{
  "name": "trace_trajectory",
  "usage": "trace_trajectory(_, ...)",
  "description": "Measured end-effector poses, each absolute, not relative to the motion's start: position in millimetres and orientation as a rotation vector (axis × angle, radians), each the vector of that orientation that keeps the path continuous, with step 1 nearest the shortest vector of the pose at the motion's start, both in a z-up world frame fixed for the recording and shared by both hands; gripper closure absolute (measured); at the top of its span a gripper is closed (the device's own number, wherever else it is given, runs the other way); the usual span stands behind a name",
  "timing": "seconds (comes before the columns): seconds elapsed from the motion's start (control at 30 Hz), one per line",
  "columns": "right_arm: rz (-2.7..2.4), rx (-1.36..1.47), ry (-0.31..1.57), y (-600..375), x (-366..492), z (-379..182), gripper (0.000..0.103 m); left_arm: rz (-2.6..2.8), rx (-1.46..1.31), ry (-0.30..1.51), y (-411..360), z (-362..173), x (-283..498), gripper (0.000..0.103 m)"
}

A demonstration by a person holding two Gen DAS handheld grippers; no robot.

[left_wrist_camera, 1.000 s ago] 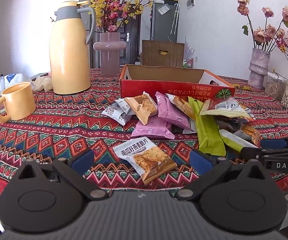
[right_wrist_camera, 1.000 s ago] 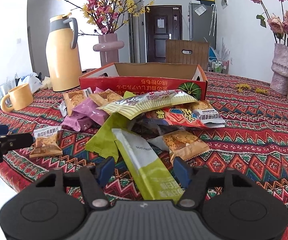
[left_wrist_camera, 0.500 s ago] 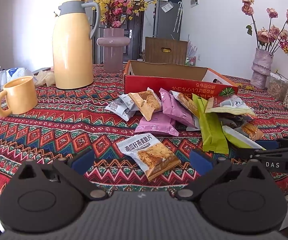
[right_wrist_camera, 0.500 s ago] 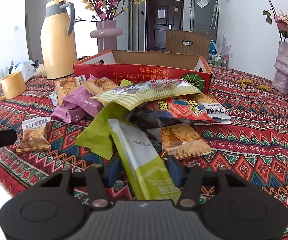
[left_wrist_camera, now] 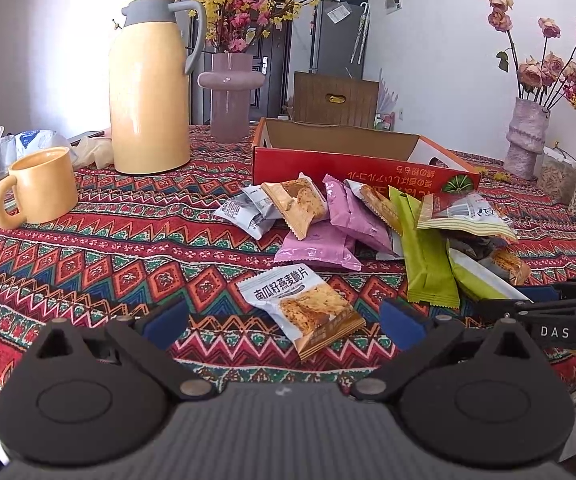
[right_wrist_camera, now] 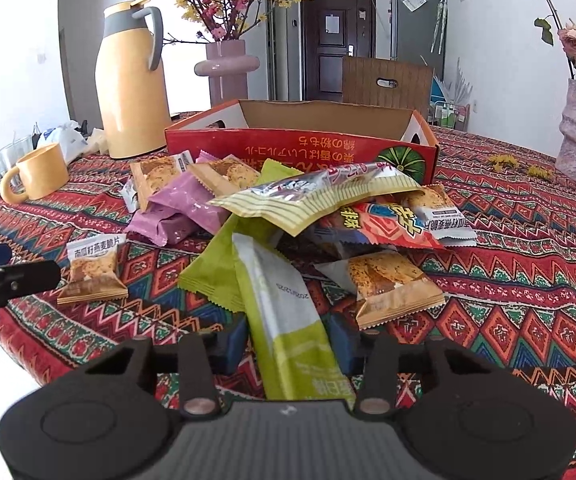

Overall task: Organize snacks
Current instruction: 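Close the right tool on the light green snack bar and lift it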

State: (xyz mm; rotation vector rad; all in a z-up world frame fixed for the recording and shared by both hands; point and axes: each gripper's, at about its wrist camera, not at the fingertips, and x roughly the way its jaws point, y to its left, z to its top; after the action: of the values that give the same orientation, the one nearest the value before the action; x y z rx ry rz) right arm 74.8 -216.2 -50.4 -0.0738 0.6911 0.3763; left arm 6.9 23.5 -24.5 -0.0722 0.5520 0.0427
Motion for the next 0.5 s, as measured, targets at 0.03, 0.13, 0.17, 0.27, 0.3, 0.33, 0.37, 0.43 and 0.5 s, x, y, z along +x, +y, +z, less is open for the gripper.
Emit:
trace_trajectory(0.03,0.377,-0.071,0.698,-216,77,-51,0.060,0.043,-0.073,0.553,24,-25,7,0.000)
trace_trajectory(0.13,0.380,-0.068,0.714,-214,82,-56,0.060,0.043,-0.076,0.554,24,-25,7,0.000)
trace_trajectory(0.17,0.381,-0.070,0.713,-213,83,-56,0.060,0.043,-0.076,0.554,24,-25,7,0.000)
trace_trajectory(0.27,0.384,-0.073,0.719,-213,85,-56,0.060,0.045,-0.079,0.556,24,-26,7,0.000)
trace_trajectory(0.3,0.385,-0.076,0.719,-213,84,-56,0.060,0.045,-0.080,0.557,24,-26,7,0.000)
trace_trajectory(0.33,0.385,-0.079,0.717,-212,84,-56,0.060,0.045,-0.081,0.557,25,-26,7,0.000)
trace_trajectory(0.37,0.384,-0.076,0.715,-213,83,-56,0.061,0.045,-0.081,0.557,24,-26,7,0.000)
trace_trajectory(0.43,0.385,-0.069,0.705,-215,79,-55,0.066,0.046,-0.082,0.557,25,-26,7,0.000)
trace_trajectory(0.5,0.385,-0.056,0.692,-218,74,-54,0.068,0.049,-0.084,0.559,25,-26,6,0.000)
